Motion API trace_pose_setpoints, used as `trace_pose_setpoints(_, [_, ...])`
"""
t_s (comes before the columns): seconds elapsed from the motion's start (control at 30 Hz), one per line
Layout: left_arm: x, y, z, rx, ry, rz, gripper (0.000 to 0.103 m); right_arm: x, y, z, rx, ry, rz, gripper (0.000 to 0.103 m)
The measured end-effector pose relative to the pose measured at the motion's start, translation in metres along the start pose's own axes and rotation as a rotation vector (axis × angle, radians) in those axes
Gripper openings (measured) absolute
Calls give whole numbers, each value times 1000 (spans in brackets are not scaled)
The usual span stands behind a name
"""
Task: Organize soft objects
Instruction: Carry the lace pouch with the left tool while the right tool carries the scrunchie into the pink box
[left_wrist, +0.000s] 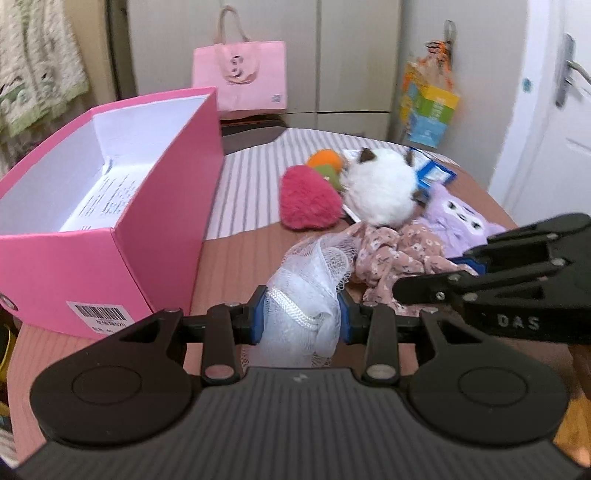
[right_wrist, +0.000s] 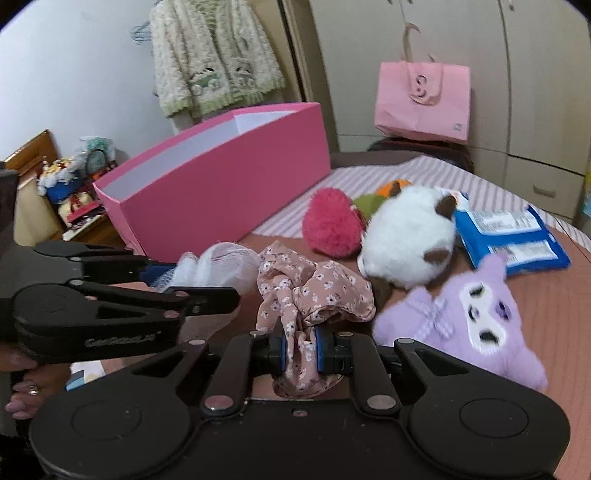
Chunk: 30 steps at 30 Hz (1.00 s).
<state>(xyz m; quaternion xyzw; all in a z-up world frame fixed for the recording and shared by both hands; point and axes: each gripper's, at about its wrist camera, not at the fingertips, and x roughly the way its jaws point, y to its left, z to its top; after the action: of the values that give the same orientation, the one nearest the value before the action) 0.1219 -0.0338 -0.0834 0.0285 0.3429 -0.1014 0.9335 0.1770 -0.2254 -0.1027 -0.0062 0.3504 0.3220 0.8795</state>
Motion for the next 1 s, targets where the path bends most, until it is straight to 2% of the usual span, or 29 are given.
trace_pose_setpoints(0.13, [-12,0,-5,19,13,-38,36,-6,7,-7,8,15,-47,17])
trace_pose_setpoints(0.23, [-19,4,-8,15,24,-65,36,-11,13,-12,10,33,-42,17])
trace_pose_setpoints(0.5, [-45,21,-15,32,57,-79,36,-27,40,-17,-6,82,-7,17])
trace_pose_setpoints(0.7, [-73,39,-15,112,92,-56,36,-34,64,-9,24,136,116,17])
trace_pose_setpoints(0.8, [-88,52,-10,113,128,-73,36,-34,81,-1,33,144,155,17])
trace_pose_setpoints(0.93, [-105,73,0,72,173,-106,36,-44,106,17,19,110,248,17])
trace_pose_setpoints(1.0, [-114,83,7,61,176,-114,36,-47,114,28,6,92,264,18])
